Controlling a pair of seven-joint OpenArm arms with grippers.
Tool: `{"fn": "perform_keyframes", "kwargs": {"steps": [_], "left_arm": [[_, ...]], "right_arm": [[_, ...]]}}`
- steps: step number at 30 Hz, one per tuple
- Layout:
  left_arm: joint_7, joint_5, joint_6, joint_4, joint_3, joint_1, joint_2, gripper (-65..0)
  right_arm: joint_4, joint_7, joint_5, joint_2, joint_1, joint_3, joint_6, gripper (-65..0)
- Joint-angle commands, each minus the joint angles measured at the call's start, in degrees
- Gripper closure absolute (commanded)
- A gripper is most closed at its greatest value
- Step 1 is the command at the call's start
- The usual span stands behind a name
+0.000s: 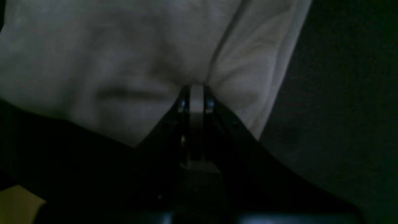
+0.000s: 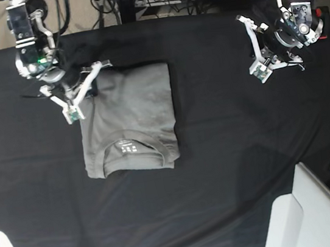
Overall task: Fold the T-shirt properly
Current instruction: 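Press and smooth the folded shirt with the right gripper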
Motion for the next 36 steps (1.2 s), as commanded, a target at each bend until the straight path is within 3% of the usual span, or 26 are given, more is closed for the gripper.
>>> {"fn": "perform_keyframes", "kwargs": {"steps": [1,4,8,13,19,21,27,36], "left_arm": [[-0.69,0.11,0.14,0.92,-0.26,-0.19,-0.63,0.0],[-0.69,0.11,0.14,0.74,-0.26,-0.28,-0.63,0.0],[-0.69,0.11,0.14,0.57,-0.26,-0.1,-0.63,0.0],[-0.69,0.02,0.14,0.66,-0.34,1.13,-0.63,0.0],[-0.69,0.02,0.14,0.57,-0.26,1.57,0.52,0.0],[-0.69,0.02,0.14,0.48,-0.26,1.57,1.13,0.0],[-0.69,0.02,0.14,0.92,-0.34,1.57,2.45,0.0],[-0.69,0.02,0.14,0.48,-0.78,2.8,2.45,0.0]], "right_arm": [[0.77,0.55,-0.08,0.26,0.3,0.2,-0.21,0.0],[3.06,0.38,-0.08,0.26,-0.23,0.2,-0.3,0.0],[14.14,0.2,-0.34,0.17,-2.95,-0.59,-0.12,0.0],[17.74,-7.01,-0.34,1.93,3.47,-10.09,0.05,0.0],[8.51,-9.73,-0.17,1.49,15.51,-21.96,0.05,0.0],[4.11,-9.73,-0.08,-0.18,18.94,-24.15,0.05,0.0],[-12.15,-7.36,-0.17,-4.75,28.43,-26.26,0.05,0.0],[-29.2,1.78,-0.08,-5.8,35.91,-25.82,0.05,0.0]]}}
